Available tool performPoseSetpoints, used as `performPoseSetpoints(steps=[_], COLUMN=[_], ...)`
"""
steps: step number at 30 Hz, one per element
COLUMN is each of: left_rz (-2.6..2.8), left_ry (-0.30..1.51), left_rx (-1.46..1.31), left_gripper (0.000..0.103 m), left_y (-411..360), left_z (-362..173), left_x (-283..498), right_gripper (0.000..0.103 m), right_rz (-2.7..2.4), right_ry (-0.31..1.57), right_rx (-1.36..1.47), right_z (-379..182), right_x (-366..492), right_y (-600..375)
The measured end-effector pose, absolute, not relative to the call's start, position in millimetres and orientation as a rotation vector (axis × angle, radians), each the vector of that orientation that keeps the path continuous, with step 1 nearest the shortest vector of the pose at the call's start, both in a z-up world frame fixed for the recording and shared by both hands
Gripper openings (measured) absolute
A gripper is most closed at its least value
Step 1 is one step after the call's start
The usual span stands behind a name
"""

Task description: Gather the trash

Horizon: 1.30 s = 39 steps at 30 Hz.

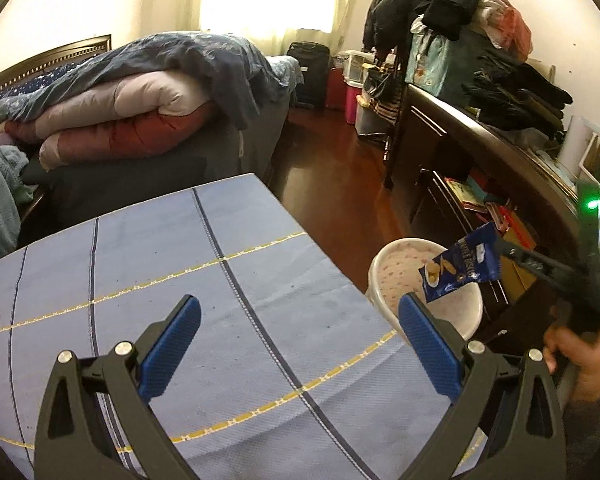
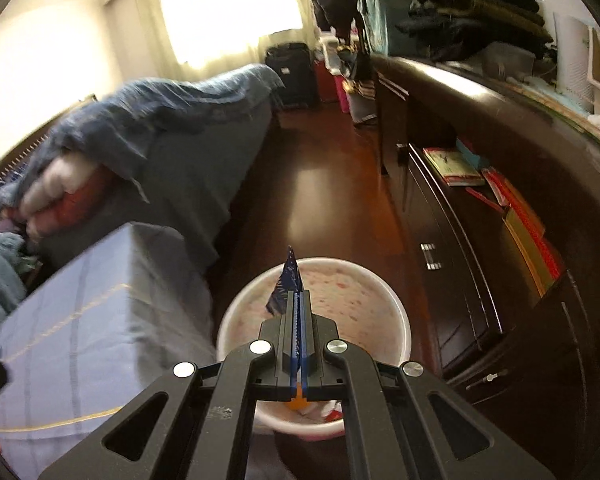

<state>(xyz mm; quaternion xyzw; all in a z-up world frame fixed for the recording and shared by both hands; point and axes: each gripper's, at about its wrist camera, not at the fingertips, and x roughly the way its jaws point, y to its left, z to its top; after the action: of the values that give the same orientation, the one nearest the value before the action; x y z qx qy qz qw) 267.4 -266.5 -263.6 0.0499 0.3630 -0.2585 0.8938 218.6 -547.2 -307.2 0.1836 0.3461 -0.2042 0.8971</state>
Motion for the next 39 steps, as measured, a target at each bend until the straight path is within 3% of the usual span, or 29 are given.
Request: performPoseSetpoints(steps=[8, 11, 13, 15, 17, 19, 28, 39], left_rz=[-0.489, -0.479, -0.471, -0.467, -0.458, -0.443, -0.310, -0.072], left_ry=[0.774, 0.775, 0.778, 0.779, 0.778, 0.773, 0.717, 0.609], left_rx=[0.091, 0.086, 0.079, 0.070, 0.061, 0.057, 0.027, -0.036], left_gripper=[0.099, 0.099, 0.099, 0.099, 0.099, 0.099, 0.099, 0.099], left_y=[-256, -252, -249, -248, -246, -245, -217, -117], left_z=[-270, -271, -272, -272, -271, -270, -252, -197], left_x=[284, 287, 289, 290, 291, 291, 283, 243], right_gripper=[0.006, 0.022, 0.045, 0.059, 0.062, 0.075, 0.096, 0.099], right_rz=[-0.477, -0.485, -0.496, -0.515, -0.526, -0.536, -0.510, -0.314], right_ry=[0.830, 0.846, 0.846, 0.824, 0.805, 0.780, 0.666, 0.628], right_rx=[0.368, 0.370, 0.362, 0.342, 0.320, 0.290, 0.181, 0.093], right_z=[-361, -371, -372, -366, -359, -345, -275, -235], right_x=[252, 255, 255, 252, 251, 248, 234, 214], right_y=[-558, -557, -554, -550, -547, -540, -483, -353])
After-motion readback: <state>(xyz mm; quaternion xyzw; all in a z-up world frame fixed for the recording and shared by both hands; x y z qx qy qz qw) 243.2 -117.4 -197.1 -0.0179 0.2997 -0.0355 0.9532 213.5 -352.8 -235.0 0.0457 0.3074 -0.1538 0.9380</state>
